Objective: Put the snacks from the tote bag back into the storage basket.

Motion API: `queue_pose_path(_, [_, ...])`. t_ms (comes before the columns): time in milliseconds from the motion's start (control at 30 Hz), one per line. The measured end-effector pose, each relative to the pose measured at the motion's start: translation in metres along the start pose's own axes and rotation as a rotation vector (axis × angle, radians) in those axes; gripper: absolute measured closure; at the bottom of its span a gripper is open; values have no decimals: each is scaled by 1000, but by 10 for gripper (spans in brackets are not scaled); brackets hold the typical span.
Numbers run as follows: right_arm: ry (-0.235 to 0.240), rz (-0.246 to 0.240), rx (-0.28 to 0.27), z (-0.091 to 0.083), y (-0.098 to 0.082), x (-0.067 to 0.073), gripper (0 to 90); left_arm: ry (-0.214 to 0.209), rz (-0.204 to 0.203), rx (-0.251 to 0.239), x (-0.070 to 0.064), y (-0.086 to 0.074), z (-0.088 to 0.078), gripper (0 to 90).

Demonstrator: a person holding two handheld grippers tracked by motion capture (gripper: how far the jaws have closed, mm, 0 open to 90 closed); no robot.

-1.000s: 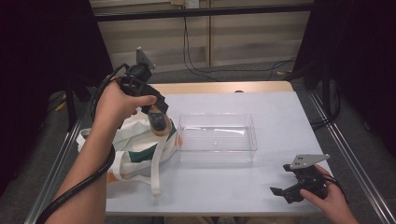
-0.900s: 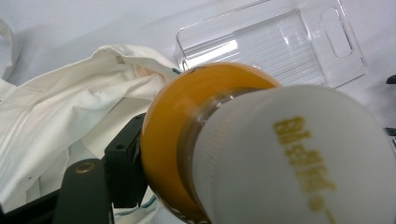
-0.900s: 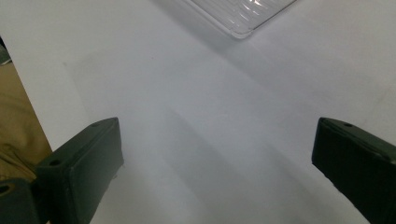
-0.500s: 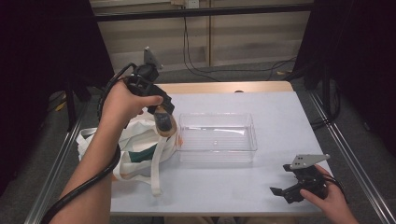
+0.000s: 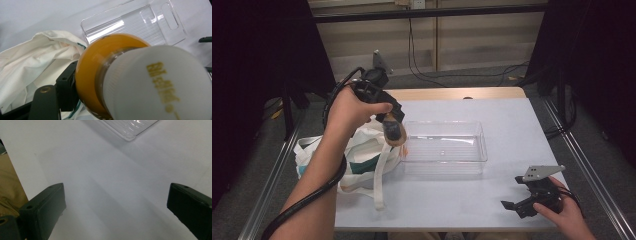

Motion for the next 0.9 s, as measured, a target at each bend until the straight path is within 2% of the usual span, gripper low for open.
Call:
queue_pose_path(533, [2,-1,0,0,0,0,19,-10,21,9,-9,1,7,302])
queue_pose_path(800, [5,-6,-4,0,0,0,19,-23,45,24,-13,1,11,302])
queue_pose_path(900, [4,-7,-2,0,0,0,19,-24,35,23,-15,1,13,303])
Point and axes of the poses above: each handheld gripper's, and its own axes: z roughly forward along the jaws, y roughly out of its top, x roughly to its left, the point moved 6 cm from there along z, roughly forward along the jaws, and after that the axes turned 9 degrees about -x, right-handed, at the moved point
